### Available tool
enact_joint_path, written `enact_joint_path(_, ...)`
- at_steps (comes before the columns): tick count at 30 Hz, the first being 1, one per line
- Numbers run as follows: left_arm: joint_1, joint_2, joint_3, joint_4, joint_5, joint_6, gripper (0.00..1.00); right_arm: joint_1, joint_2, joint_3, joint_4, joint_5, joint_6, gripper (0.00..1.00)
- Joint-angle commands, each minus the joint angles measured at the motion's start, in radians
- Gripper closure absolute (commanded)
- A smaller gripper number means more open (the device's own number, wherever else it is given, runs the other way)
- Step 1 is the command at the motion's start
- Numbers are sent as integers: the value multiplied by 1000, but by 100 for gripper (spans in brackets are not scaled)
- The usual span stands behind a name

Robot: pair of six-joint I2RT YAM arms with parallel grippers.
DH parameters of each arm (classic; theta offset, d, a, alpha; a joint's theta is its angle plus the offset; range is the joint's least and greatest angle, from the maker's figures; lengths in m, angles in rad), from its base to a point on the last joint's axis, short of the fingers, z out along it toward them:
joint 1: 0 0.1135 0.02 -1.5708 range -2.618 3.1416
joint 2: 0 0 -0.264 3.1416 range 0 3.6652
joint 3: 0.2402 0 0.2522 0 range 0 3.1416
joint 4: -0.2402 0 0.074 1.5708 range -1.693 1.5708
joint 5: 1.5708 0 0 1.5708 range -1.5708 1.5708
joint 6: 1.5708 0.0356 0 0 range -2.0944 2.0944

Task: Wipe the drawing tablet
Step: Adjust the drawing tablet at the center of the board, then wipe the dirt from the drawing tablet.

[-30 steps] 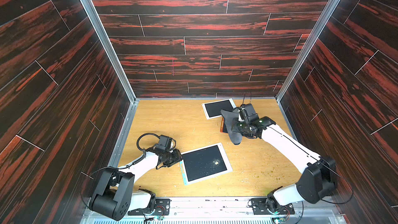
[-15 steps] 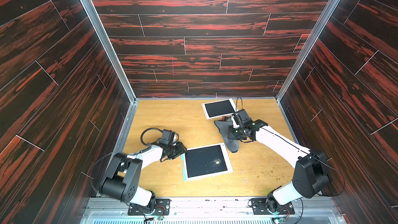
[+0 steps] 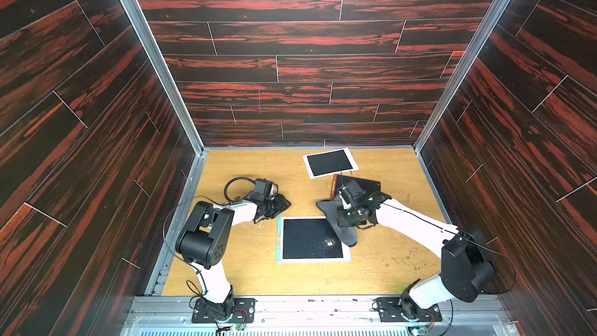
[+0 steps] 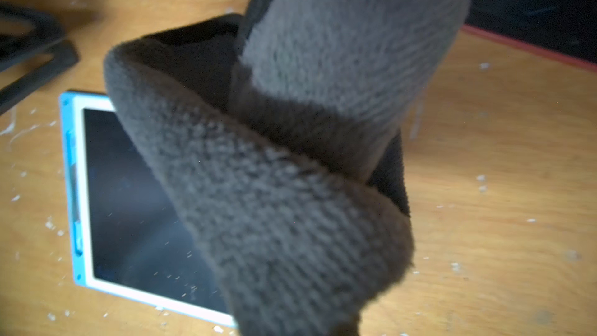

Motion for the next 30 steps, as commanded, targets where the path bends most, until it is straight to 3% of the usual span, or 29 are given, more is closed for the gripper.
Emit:
enact_joint_path(1,-3,-95,14,-233,-135,130,47,57,-16,25,30,-58,37,100)
enact_joint_path(5,-6,-211,-17,-412,-258,243,54,74,5,6,141,-223,123,100)
enact_joint_path(11,-65,-282,-118,-420,-238,239,54,90,72,10,251,-292,209,100)
enact_joint_path(21,-169,-202,-51,-533,-372,286,58,132,154,66,283,-321,237,100)
enact_joint_path(27,-190,-155,-21,-566,-421,302,62,172,250,101,338,-453,256,100)
enact_joint_path(30,-195,-145,-27,-559,-421,298,63,181,304,93,455,-603,290,100)
